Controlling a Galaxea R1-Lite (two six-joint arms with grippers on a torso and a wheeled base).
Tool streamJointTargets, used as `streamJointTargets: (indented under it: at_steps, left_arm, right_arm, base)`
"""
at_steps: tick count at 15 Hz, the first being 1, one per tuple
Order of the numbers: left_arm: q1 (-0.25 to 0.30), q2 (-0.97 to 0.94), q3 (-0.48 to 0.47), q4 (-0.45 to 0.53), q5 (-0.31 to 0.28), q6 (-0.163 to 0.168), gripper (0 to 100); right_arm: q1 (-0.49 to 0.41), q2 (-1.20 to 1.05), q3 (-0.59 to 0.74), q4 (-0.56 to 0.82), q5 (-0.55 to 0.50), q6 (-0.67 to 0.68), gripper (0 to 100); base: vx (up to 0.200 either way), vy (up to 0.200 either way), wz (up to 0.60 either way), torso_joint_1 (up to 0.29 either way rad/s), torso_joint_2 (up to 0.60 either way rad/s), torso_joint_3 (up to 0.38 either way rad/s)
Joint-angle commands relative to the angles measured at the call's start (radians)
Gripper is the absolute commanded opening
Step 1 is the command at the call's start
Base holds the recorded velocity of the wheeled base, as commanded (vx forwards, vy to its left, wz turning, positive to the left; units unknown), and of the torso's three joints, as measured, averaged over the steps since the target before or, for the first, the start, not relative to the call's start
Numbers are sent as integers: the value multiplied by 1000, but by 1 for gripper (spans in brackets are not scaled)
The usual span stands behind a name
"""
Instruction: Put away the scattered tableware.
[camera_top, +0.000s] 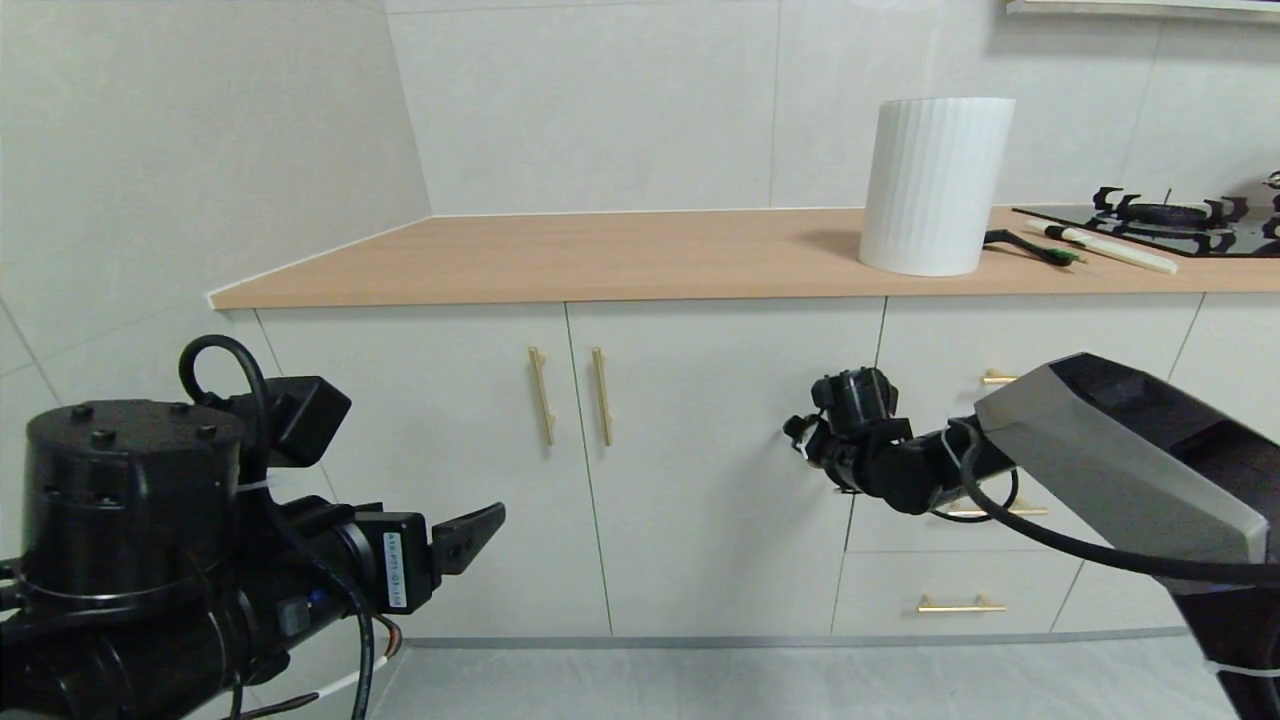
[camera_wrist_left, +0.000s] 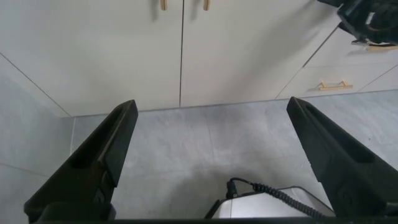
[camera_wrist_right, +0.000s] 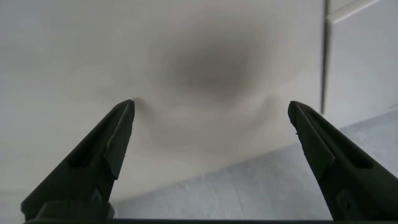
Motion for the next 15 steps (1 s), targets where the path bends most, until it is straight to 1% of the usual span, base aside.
streamJointTargets:
  at_steps: [1, 2, 3, 5, 6, 7, 8, 10, 12, 13, 14, 15]
  left_arm:
    - [6, -38, -9, -2, 1, 0, 100]
    - [23, -77, -17, -9, 1, 9, 100]
    - [40, -113, -26, -19, 1, 26, 100]
    - [80, -212, -29, -29, 1, 31, 100]
    - [92, -238, -28, -28, 0, 29, 100]
    - [121, -293, -25, -25, -6, 29, 100]
    - [135, -351, -14, -22, -5, 29, 100]
    - [139, -462, 40, -17, -5, 31, 100]
    - [141, -589, 81, 37, -6, 29, 100]
    - [141, -664, 89, 95, -6, 31, 100]
    - [143, -724, 87, 152, -6, 31, 100]
    - [155, -798, 84, 218, -8, 31, 100]
  right_arm:
    - [32, -170, 147, -10, 3, -62, 100]
    - [49, -245, 204, -26, -1, -85, 100]
    - [55, -339, 262, -46, -3, -110, 100]
    - [49, -655, 424, -78, 6, -205, 100]
    - [45, -731, 463, -78, 13, -229, 100]
    - [42, -862, 536, -76, 22, -280, 100]
    - [29, -1003, 651, -76, 19, -355, 100]
    - [29, -1215, 816, -78, 2, -427, 100]
    - [28, -1463, 950, -66, 0, -493, 100]
    - [16, -1592, 1003, -58, -1, -550, 100]
    - [-14, -1689, 1049, -35, 0, -590, 100]
    - [-81, -1811, 1089, 20, 8, -624, 100]
  base:
    - [0, 0, 0, 0, 0, 0]
    - [0, 0, 0, 0, 0, 0]
    - [0, 0, 0, 0, 0, 0]
    - [0, 0, 0, 0, 0, 0]
    - [0, 0, 0, 0, 0, 0]
    - [0, 0, 0, 0, 0, 0]
    - [0, 0, 0, 0, 0, 0]
    - [0, 0, 0, 0, 0, 0]
    - [0, 0, 0, 0, 0, 0]
    - [0, 0, 0, 0, 0, 0]
    - [0, 0, 0, 0, 0, 0]
    - [0, 0, 0, 0, 0, 0]
